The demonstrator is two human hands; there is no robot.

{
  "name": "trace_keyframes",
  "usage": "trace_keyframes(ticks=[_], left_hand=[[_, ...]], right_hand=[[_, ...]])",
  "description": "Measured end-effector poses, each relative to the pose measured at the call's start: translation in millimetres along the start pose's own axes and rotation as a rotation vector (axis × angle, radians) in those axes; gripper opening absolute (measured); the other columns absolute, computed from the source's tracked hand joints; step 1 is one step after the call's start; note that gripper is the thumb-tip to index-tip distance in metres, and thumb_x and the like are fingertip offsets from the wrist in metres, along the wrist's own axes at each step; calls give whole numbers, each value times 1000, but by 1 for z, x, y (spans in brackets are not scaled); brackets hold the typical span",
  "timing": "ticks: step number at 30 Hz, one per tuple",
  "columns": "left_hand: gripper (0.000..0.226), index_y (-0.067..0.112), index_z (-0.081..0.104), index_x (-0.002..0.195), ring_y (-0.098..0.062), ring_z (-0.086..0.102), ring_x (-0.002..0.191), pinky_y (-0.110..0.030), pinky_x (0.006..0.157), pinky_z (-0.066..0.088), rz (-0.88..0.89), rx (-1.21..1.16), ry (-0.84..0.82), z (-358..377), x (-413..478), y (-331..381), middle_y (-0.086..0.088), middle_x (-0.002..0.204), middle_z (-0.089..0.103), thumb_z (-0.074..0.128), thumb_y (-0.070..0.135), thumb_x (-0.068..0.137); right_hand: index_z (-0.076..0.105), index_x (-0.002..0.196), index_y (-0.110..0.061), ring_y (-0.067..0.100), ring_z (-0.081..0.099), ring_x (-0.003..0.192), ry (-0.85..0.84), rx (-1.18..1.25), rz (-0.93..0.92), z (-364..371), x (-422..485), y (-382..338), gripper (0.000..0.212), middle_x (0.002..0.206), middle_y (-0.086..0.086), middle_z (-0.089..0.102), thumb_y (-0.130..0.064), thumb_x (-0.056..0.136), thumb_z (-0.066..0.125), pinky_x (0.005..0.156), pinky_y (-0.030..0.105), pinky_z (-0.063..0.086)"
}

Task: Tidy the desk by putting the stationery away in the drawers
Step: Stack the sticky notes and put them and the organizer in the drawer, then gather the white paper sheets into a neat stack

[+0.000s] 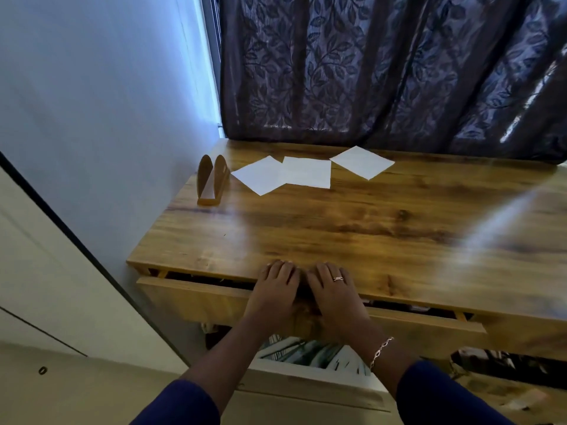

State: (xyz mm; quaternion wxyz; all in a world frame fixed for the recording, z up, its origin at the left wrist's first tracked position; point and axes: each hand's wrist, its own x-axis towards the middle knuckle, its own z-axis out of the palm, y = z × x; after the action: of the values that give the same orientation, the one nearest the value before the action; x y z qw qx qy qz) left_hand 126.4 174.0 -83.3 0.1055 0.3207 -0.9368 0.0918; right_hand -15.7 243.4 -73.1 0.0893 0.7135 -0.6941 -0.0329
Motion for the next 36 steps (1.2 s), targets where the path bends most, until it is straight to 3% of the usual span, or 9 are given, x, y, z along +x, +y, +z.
trace_keyframes(ticks=[3,8,13,18,21,23,26,31,36], left_hand=[[50,11,67,98,-26,66,85,-39,74,56,12,27,66,3,7,1,-9,94,67,84,37,58],[41,9,68,86,-25,65,70,-36,59,56,21,111,81,6,15,4,-10,82,67,85,34,58],[41,11,68,79,-22,64,63,-32,54,54,0,97,51,6,21,5,-9,77,67,86,37,53],[37,18,67,73,-13,61,57,-22,45,48,15,-42,52,-3,28,-4,0,72,65,78,50,58],[29,21,63,65,-10,58,51,-17,43,42,-40,-196,57,-12,37,-21,6,63,62,50,44,75],[30,18,66,71,-14,60,57,-19,49,43,-97,-319,81,-14,46,-31,3,67,65,47,37,82],[25,12,66,96,-21,60,85,-24,70,43,-202,-418,87,-11,68,-45,-5,94,66,48,29,90],[37,7,66,93,-24,57,94,-32,77,47,-274,-486,109,2,113,-79,-7,97,65,39,33,86],[23,5,67,96,-23,58,96,-33,86,49,-347,-492,150,13,162,-121,-9,102,66,51,20,89]], right_hand=[[63,99,-16,26,61,80,124,3,-20,7,9,5,65,97,9,64,-35,40,84,63,38,53],[45,98,-17,22,60,71,276,36,-76,9,16,11,65,89,6,63,-36,46,80,59,34,50],[41,91,-17,20,56,66,337,46,-138,11,23,16,57,79,2,60,-29,49,78,56,31,48],[41,89,-20,17,57,66,301,111,-213,7,31,25,62,78,-1,59,-39,43,78,55,27,49],[44,86,-23,15,57,64,231,171,-332,-3,48,42,42,77,-2,57,-55,63,59,53,24,45],[55,98,-19,21,59,75,106,275,-363,-10,61,51,43,89,3,62,-55,75,51,61,27,41],[56,115,-17,23,58,94,1,454,-279,-13,85,57,62,106,4,64,-63,79,36,75,30,39],[62,88,-18,13,57,80,52,827,147,-11,137,82,8,82,-4,60,-26,88,60,67,19,34],[67,99,-7,18,58,93,150,990,606,-14,192,119,14,100,6,66,-12,89,59,77,22,39]])
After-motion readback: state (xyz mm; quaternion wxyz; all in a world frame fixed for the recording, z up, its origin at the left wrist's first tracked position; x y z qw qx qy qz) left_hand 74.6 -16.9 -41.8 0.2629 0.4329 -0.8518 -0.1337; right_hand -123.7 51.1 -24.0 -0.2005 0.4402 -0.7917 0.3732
